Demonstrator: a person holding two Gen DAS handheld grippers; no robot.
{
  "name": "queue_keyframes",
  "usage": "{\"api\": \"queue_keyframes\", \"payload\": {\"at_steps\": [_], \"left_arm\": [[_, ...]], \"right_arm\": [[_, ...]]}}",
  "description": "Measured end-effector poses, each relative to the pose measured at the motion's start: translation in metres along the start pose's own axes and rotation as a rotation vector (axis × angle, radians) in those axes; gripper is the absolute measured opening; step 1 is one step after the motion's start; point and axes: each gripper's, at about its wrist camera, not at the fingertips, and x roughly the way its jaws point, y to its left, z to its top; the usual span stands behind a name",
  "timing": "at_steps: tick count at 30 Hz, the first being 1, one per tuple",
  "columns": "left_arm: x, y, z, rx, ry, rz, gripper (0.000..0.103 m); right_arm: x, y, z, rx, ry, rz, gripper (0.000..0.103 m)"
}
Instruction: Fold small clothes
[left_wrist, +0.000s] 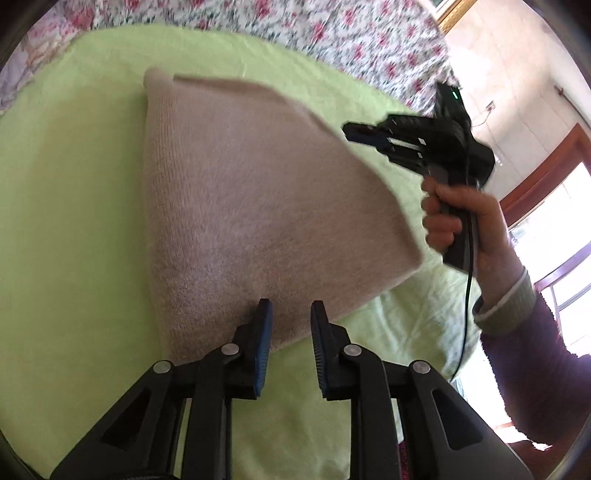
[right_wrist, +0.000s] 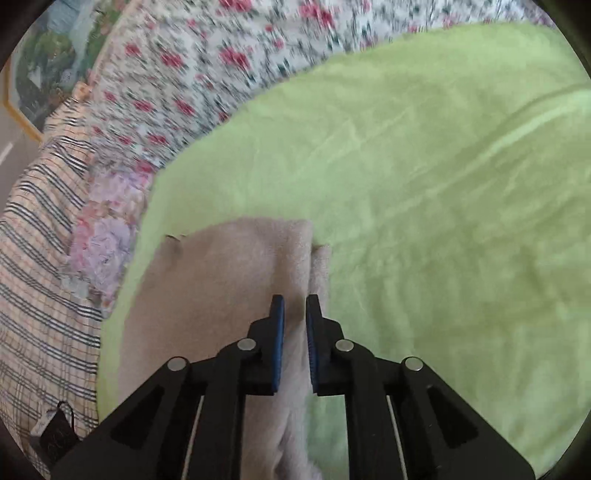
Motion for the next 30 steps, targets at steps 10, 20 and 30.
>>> {"api": "queue_keyframes", "payload": {"at_steps": [10, 20, 30], "left_arm": [[-0.043, 0.03, 0.033, -0.102, -0.147, 0.078, 0.056], [-0.017, 0.082, 0.062, -0.23, -0.126, 0.154, 0.059], [0.01, 0.077, 0.057, -0.201, -0.076, 0.214, 0.067]], "right_arm": [[-0.028, 0.02, -0.042, -0.044, 0.03, 0.05, 0.03], [-0.008, 0.004, -0.059, -0.012, 0.105, 0.027, 0.014], [0.01, -0.003, -0.072, -0.112, 0.119, -0.114, 0.012]]}}
